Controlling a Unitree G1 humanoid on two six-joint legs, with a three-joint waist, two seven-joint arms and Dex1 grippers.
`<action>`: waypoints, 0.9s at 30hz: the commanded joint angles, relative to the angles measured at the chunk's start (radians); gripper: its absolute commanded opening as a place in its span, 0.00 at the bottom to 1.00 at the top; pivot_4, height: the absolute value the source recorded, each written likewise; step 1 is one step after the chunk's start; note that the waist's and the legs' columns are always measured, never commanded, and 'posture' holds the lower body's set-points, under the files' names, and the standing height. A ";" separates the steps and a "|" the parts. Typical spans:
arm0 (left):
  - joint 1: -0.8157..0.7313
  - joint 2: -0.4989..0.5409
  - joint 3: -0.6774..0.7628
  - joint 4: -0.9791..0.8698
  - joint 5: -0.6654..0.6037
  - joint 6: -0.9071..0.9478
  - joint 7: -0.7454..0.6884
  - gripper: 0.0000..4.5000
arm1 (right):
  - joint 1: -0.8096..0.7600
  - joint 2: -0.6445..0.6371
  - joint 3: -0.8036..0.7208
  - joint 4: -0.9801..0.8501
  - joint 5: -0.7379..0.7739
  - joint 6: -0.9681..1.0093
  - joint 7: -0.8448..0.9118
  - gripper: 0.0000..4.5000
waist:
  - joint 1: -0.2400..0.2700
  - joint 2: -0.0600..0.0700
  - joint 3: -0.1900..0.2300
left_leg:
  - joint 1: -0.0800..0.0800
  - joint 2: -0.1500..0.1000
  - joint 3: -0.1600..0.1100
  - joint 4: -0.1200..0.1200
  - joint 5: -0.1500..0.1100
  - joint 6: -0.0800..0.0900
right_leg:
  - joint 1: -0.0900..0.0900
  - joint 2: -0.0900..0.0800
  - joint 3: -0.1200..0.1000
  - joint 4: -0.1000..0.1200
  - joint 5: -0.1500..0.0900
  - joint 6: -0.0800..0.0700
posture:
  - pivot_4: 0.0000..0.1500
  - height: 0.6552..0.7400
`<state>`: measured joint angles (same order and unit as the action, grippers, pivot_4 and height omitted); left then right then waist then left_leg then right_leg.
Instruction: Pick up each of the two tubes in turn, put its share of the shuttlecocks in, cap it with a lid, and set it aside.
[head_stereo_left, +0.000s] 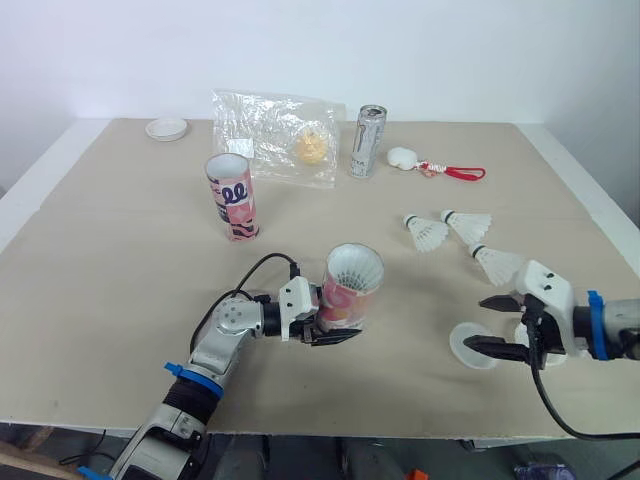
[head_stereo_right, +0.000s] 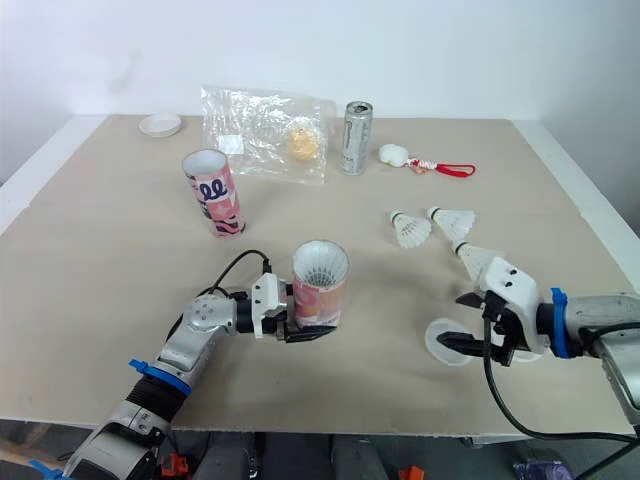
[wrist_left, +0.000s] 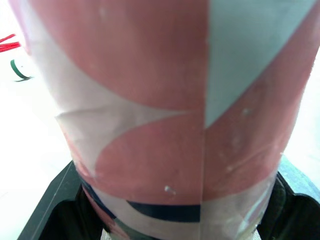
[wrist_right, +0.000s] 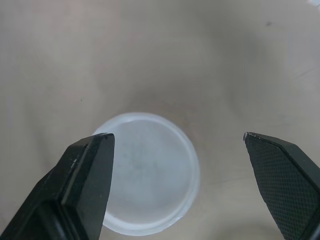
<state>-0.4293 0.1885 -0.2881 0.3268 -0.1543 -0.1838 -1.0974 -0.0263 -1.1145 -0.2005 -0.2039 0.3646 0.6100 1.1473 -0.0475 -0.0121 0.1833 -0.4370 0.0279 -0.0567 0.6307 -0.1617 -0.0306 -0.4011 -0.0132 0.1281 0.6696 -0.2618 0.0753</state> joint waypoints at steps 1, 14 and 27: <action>0.018 0.021 -0.029 0.018 0.019 0.032 -0.014 0.72 | -0.034 -0.025 0.024 0.018 -0.027 -0.033 0.012 0.98 | 0.000 0.000 0.000 | 0.000 0.000 0.000 0.000 0.000 0.000 | 0.000 0.000 0.000 -0.001 0.000 0.000 | 1.00 1.00; 0.012 0.028 -0.037 0.013 0.026 0.025 0.004 0.72 | -0.104 -0.005 0.123 0.086 -0.093 -0.101 0.012 0.80 | 0.000 0.001 0.000 | 0.000 0.000 0.000 -0.002 0.000 0.000 | 0.001 0.000 0.000 -0.003 0.001 0.001 | 1.00 1.00; -0.002 0.044 -0.032 0.036 0.030 0.020 0.022 0.72 | -0.073 -0.025 0.120 0.073 -0.108 -0.148 0.046 0.01 | 0.000 0.000 -0.001 | 0.001 0.000 0.000 -0.002 0.000 0.000 | 0.002 0.000 0.000 -0.003 0.001 0.001 | 1.00 1.00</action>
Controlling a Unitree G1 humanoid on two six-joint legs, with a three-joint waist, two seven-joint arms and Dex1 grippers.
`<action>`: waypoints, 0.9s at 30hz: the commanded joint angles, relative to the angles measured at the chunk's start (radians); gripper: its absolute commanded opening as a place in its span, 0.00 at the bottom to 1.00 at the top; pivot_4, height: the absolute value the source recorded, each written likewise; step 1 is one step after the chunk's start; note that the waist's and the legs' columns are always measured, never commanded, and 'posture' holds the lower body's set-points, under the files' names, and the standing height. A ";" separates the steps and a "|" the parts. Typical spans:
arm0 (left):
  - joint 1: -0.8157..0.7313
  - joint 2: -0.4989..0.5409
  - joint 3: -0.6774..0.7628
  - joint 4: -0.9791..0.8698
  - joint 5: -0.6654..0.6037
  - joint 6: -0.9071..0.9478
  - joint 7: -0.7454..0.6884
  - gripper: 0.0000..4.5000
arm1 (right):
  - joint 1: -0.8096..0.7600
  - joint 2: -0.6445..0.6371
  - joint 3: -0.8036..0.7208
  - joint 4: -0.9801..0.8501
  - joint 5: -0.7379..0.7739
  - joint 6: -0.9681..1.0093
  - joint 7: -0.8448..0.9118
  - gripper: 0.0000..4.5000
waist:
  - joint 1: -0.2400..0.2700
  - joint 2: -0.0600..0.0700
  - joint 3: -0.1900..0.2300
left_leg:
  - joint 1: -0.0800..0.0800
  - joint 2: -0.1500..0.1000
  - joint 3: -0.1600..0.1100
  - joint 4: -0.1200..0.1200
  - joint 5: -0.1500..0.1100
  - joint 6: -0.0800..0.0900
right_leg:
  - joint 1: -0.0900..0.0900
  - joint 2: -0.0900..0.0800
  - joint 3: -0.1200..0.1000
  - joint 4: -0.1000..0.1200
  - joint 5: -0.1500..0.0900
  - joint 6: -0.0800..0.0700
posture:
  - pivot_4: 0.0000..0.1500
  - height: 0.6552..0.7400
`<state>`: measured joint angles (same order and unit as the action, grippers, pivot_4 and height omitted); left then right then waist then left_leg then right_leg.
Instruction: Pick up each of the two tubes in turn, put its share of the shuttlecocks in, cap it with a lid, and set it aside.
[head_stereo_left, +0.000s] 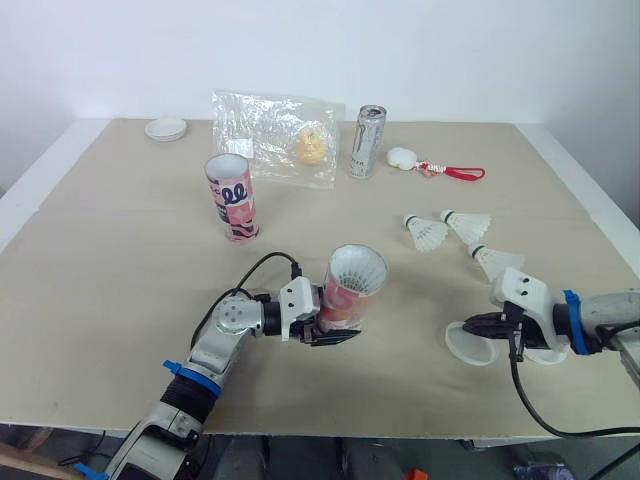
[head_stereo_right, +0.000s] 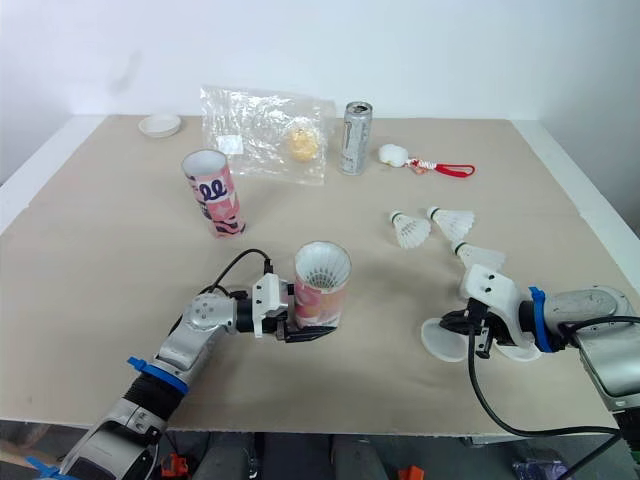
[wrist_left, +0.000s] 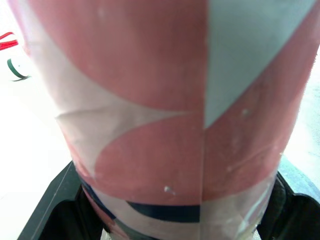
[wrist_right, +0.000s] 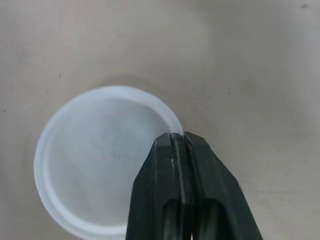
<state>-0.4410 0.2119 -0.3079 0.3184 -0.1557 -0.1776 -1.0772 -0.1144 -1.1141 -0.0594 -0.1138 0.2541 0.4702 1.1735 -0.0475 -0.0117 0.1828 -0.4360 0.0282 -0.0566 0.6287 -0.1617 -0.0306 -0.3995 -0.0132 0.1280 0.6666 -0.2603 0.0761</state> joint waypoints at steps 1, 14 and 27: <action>0.007 0.021 -0.011 0.050 0.031 0.014 0.003 0.72 | 0.019 -0.028 -0.028 -0.025 0.007 -0.008 0.024 0.01 | 0.000 0.000 0.000 | 0.000 0.000 0.000 0.000 0.000 0.000 | 0.000 0.000 0.000 0.000 0.000 0.000 | 1.00 1.00; -0.022 0.028 -0.016 0.104 0.029 0.043 -0.021 0.72 | -0.244 -0.050 -0.150 -0.221 0.244 0.086 0.074 0.01 | -0.001 0.000 0.000 | 0.004 0.000 0.000 0.001 0.000 0.000 | 0.002 0.000 0.000 0.000 0.002 -0.001 | 1.00 1.00; -0.043 0.017 -0.024 0.150 0.039 0.020 -0.031 0.72 | -0.812 0.122 0.156 -0.215 0.289 0.190 0.103 0.01 | -0.001 -0.005 -0.004 | 0.004 0.001 0.005 -0.004 0.000 0.000 | -0.001 -0.004 -0.001 -0.002 0.003 -0.003 | 1.00 1.00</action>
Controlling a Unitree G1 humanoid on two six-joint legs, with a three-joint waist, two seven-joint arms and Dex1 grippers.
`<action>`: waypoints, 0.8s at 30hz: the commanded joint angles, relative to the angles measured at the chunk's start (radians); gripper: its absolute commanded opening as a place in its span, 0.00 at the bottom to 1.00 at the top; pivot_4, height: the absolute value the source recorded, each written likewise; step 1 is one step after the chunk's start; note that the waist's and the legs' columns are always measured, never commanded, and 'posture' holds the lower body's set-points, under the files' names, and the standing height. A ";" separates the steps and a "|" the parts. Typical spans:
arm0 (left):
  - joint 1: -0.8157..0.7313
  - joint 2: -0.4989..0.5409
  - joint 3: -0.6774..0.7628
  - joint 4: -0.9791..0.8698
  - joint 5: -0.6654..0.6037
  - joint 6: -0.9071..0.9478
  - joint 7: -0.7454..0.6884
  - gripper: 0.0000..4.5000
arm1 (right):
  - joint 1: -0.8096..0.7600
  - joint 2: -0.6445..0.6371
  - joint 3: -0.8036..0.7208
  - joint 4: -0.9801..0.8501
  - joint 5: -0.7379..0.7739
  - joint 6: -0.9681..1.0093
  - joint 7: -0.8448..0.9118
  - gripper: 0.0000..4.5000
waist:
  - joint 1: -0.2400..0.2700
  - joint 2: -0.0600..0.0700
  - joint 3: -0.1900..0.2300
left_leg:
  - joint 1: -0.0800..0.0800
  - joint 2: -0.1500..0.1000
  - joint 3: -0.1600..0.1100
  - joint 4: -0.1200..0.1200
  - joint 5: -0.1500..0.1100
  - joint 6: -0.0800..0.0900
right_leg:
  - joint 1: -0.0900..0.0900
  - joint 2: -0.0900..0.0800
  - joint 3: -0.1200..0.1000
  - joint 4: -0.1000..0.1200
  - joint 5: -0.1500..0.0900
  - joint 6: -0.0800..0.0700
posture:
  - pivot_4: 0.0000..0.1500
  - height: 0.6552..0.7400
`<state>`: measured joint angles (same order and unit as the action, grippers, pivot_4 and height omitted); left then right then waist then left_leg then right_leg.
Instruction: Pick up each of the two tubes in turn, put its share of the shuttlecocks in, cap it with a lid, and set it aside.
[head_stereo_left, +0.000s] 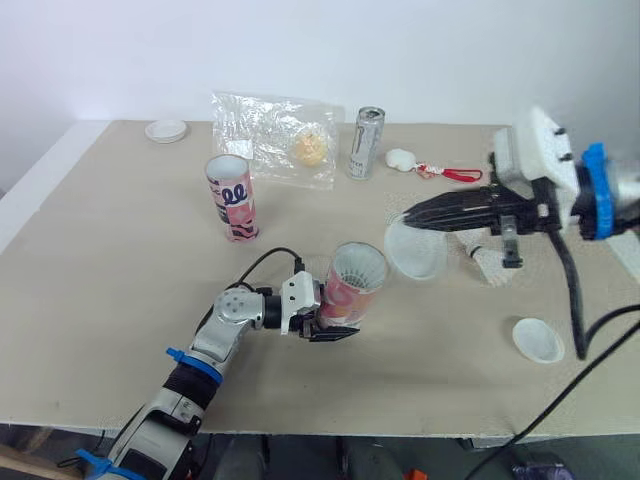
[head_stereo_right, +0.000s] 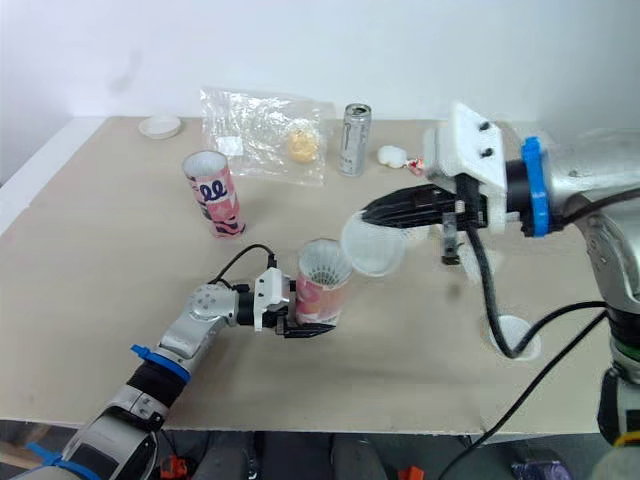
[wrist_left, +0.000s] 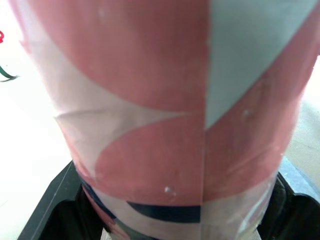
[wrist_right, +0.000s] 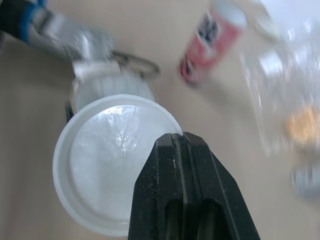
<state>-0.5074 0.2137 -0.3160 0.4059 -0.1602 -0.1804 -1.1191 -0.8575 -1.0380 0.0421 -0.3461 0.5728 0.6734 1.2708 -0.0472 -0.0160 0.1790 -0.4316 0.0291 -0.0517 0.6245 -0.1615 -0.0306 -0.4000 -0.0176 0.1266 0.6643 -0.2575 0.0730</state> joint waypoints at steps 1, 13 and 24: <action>0.024 0.014 -0.015 0.060 0.043 0.023 0.013 0.72 | -0.089 0.068 0.082 0.034 -0.048 -0.026 0.010 0.01 | -0.001 0.000 0.000 | 0.000 0.000 0.002 0.000 0.000 0.000 | -0.001 -0.001 0.001 0.000 0.000 0.000 | 1.00 1.00; 0.050 0.020 -0.010 0.022 0.041 0.029 0.033 0.72 | -0.145 0.148 0.193 0.188 -0.189 -0.170 0.115 0.01 | 0.000 -0.001 0.000 | -0.001 0.000 0.004 -0.002 0.000 0.000 | -0.002 -0.002 0.001 0.000 0.000 0.000 | 1.00 1.00; 0.057 0.022 -0.007 0.018 0.042 0.031 0.050 0.72 | -0.161 0.222 0.211 0.191 -0.218 -0.171 0.144 0.01 | -0.001 -0.001 0.000 | 0.000 0.000 0.004 -0.002 0.000 0.000 | -0.002 -0.002 0.001 0.000 0.000 0.000 | 1.00 1.00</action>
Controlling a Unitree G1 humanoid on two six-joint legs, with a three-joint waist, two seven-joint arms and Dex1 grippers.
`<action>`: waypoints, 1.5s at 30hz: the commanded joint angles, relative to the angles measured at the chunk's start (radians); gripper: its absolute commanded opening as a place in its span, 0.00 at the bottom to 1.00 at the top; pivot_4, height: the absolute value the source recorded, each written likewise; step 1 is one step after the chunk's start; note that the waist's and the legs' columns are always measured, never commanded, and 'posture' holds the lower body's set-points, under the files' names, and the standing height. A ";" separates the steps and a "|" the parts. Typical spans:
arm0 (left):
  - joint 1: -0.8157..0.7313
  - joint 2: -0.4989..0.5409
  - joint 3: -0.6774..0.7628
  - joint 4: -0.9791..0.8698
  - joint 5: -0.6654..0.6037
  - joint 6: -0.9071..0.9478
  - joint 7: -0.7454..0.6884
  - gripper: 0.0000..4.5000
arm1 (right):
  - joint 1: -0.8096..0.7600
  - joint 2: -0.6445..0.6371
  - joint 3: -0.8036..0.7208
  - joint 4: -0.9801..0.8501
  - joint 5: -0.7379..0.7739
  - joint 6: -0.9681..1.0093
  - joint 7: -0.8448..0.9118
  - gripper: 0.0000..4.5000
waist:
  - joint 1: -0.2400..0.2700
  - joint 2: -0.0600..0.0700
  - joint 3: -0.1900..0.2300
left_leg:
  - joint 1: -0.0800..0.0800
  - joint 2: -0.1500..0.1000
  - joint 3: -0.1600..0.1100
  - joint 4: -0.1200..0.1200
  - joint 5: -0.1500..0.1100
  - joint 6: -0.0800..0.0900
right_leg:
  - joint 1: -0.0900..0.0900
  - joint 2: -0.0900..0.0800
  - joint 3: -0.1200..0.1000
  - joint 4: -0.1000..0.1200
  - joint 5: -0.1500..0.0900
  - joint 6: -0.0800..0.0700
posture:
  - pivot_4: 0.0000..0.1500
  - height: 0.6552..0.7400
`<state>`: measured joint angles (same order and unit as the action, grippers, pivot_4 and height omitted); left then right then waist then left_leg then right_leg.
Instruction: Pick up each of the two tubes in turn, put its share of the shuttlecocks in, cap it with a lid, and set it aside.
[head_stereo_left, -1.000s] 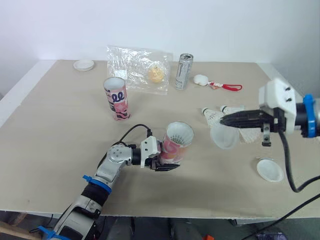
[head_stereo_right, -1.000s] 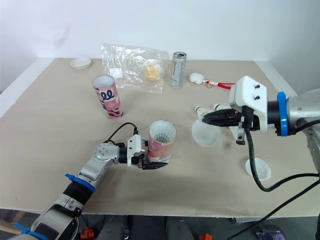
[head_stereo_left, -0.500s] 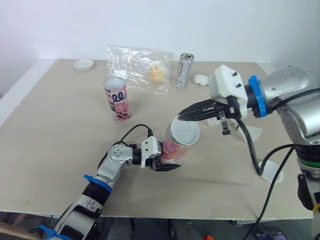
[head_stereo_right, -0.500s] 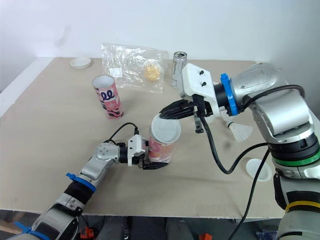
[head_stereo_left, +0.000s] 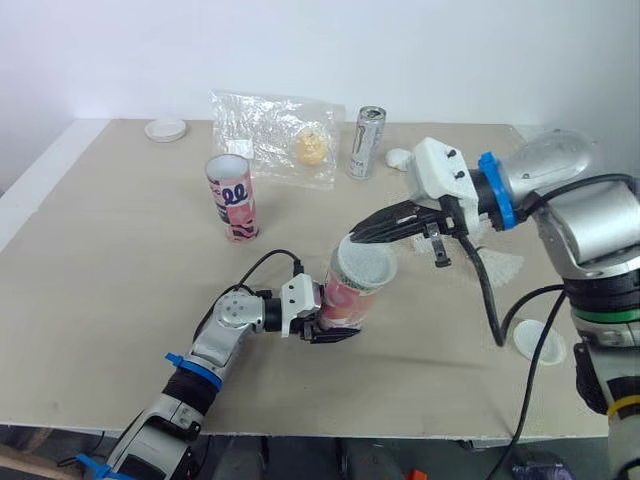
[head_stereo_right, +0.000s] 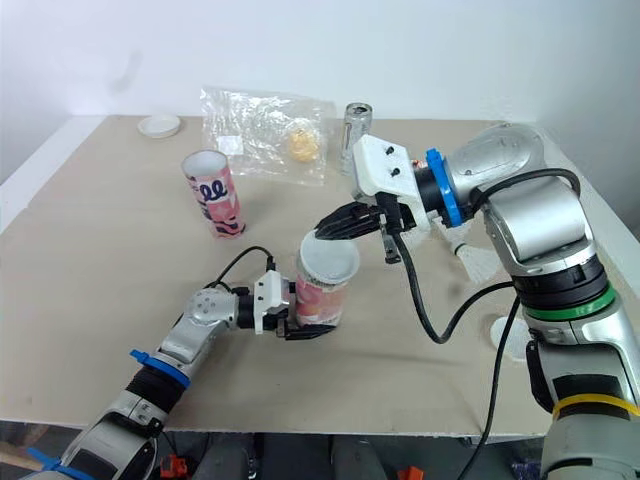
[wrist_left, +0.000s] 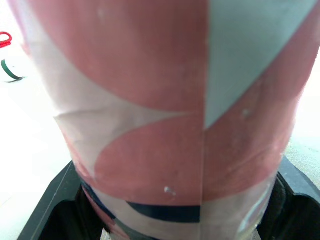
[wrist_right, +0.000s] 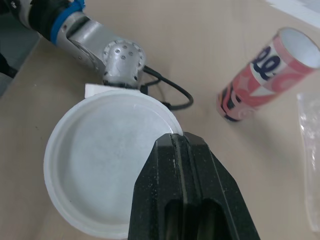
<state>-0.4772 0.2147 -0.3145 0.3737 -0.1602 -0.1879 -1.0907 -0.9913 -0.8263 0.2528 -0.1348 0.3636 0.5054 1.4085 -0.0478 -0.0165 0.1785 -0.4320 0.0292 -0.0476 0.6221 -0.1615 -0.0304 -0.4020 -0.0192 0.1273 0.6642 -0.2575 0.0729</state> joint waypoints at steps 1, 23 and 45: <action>0.026 0.021 -0.008 0.051 0.042 0.039 0.023 0.72 | -0.024 0.012 0.007 -0.020 -0.016 -0.011 0.011 0.01 | 0.000 0.000 0.000 | 0.000 0.000 0.000 0.000 0.000 0.000 | 0.000 0.000 0.000 0.000 0.000 0.000 | 1.00 1.00; 0.033 0.025 -0.004 0.043 0.037 0.058 0.036 0.72 | -0.026 0.036 0.021 0.045 -0.103 -0.100 0.064 0.01 | 0.000 0.000 0.000 | 0.000 0.000 0.000 0.000 0.000 0.000 | 0.000 0.000 0.000 0.000 0.000 0.000 | 1.00 1.00; 0.025 0.028 0.001 0.052 0.035 0.068 0.034 0.72 | -0.080 0.030 -0.113 0.098 -0.010 0.047 -0.002 0.61 | 0.000 0.000 0.000 | 0.000 0.000 0.000 0.000 0.000 0.000 | 0.000 0.000 0.000 0.000 0.000 0.000 | 1.00 1.00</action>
<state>-0.4748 0.2149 -0.3143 0.3641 -0.1606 -0.1687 -1.0758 -1.0298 -0.7866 0.2181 -0.0340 0.3130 0.5169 1.4284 -0.0481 -0.0165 0.1785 -0.4320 0.0292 -0.0477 0.6220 -0.1614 -0.0304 -0.4025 -0.0194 0.1273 0.6642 -0.2572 0.0725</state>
